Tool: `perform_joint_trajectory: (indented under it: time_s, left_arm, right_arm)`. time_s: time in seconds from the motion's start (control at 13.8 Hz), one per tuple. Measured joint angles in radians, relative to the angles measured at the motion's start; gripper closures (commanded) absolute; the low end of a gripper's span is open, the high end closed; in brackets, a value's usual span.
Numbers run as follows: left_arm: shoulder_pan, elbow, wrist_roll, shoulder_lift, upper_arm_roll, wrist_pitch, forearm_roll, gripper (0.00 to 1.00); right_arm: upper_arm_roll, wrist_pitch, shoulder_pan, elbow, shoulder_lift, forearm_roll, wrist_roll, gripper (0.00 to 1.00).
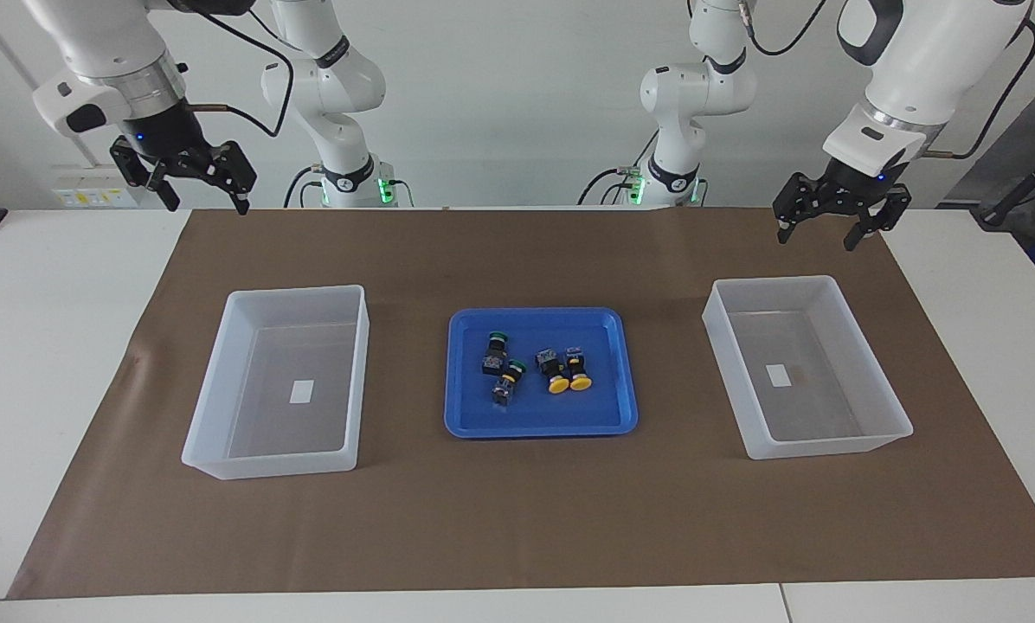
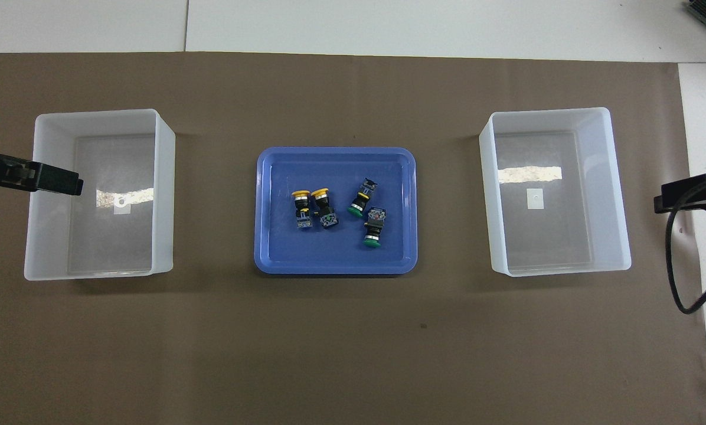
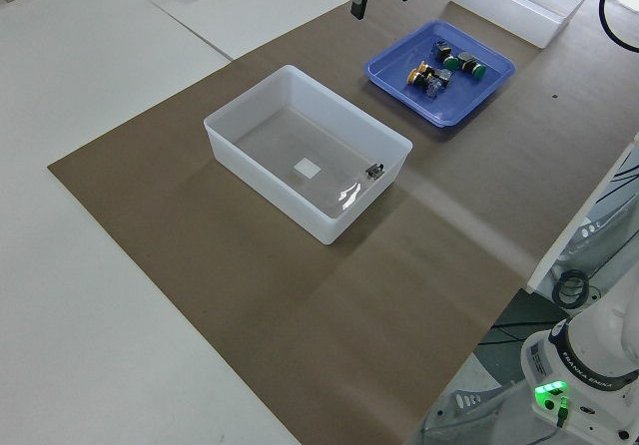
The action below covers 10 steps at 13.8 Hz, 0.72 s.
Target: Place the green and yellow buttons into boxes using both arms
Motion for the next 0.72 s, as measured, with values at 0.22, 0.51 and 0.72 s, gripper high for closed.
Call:
perform_joint_trajectory:
  time_s: [0.22, 0.51, 0.72]
  left_arm:
    - [0.000, 0.000, 0.000, 0.000, 0.000, 0.000, 0.000, 0.00]
    - [0.000, 0.000, 0.000, 0.000, 0.000, 0.000, 0.000, 0.00]
    - [0.000, 0.000, 0.000, 0.000, 0.000, 0.000, 0.000, 0.00]
  right_arm:
    - [0.000, 0.000, 0.000, 0.000, 0.000, 0.000, 0.000, 0.00]
    - [0.000, 0.000, -0.005, -0.001, 0.000, 0.000, 0.000, 0.00]
    - [0.000, 0.009, -0.011, -0.001, 0.000, 0.000, 0.000, 0.00]
